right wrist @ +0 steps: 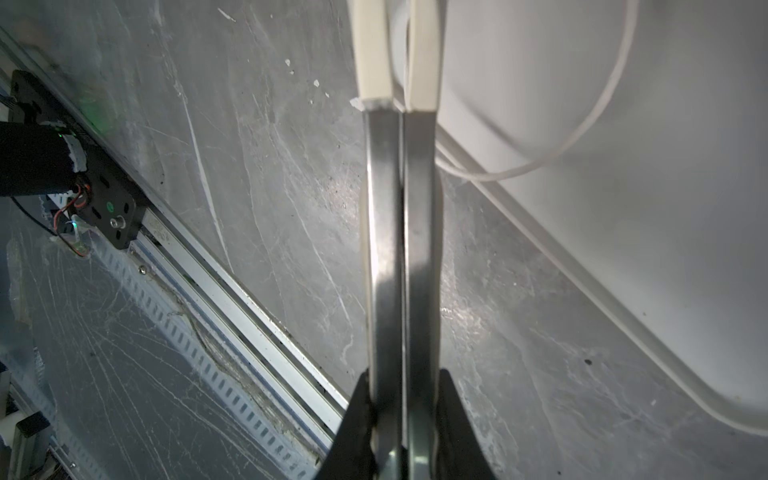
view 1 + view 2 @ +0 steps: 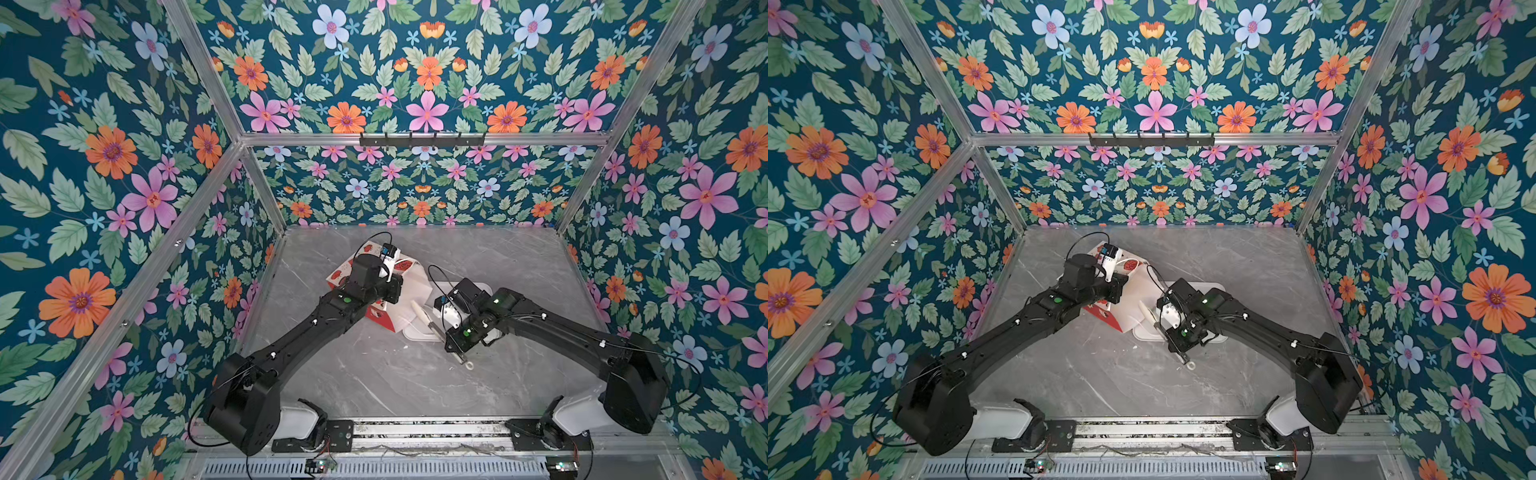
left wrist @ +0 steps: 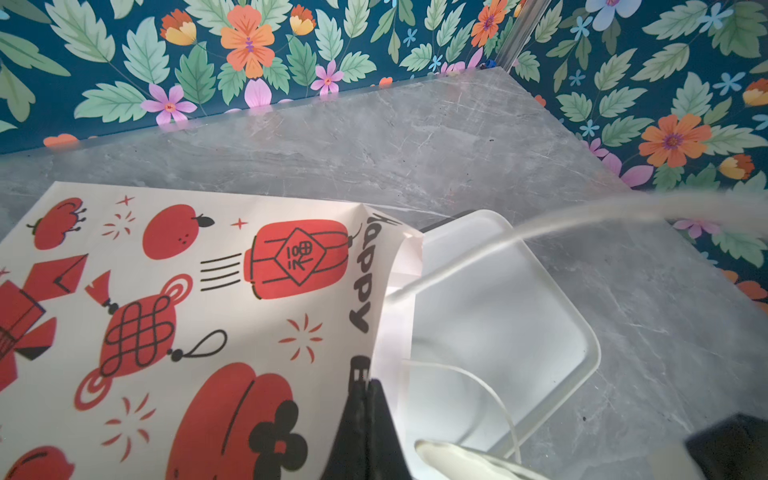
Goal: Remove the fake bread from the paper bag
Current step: 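Carry the tongs with the right gripper toward the tipped bag opening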
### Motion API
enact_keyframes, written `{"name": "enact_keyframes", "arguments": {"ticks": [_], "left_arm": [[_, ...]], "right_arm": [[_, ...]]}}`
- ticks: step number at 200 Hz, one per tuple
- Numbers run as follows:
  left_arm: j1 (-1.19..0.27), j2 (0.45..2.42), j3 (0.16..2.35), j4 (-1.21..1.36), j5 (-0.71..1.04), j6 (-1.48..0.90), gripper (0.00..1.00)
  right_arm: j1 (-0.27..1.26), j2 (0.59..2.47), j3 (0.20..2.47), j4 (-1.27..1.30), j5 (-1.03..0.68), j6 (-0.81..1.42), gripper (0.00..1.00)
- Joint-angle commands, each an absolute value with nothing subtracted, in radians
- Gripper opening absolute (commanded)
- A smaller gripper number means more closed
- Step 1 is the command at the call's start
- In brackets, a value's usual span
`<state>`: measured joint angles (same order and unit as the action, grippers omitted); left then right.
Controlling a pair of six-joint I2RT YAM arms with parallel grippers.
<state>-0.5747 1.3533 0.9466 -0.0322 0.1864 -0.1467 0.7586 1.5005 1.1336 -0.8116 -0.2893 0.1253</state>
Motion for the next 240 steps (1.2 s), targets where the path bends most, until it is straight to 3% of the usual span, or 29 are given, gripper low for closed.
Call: {"name": "enact_keyframes", "arguments": {"ticks": [1,80,104,126,143,180,240], "left_arm": [[-0.586,1.342,0.934,0.015,0.184,-0.124,0.0],[-0.597,1.34,0.936,0.031,0.178,-0.11,0.0],[-0.597,1.34,0.934,0.032,0.181,-0.103,0.0],[-0.597,1.34,0.932,0.032,0.186,-0.1,0.0],[-0.598,1.339,0.931,0.032,0.185,-0.1,0.0],[-0.598,1.335,0.93,0.032,0.185,-0.097,0.0],[-0.598,1.314,0.917,0.029,0.181,-0.084,0.0]], "right_arm": [[0.76,1.538,1.16,-0.785,-0.256,0.119,0.03],[0.761,1.577,1.192,-0.769,-0.185,0.131,0.15],[0.761,1.578,1.188,-0.756,-0.183,0.141,0.22],[0.761,1.584,1.184,-0.747,-0.178,0.147,0.35],[0.761,1.592,1.185,-0.746,-0.172,0.152,0.32],[0.761,1.594,1.187,-0.727,-0.173,0.162,0.35],[0.761,1.475,1.116,-0.573,-0.213,0.23,0.27]]}}
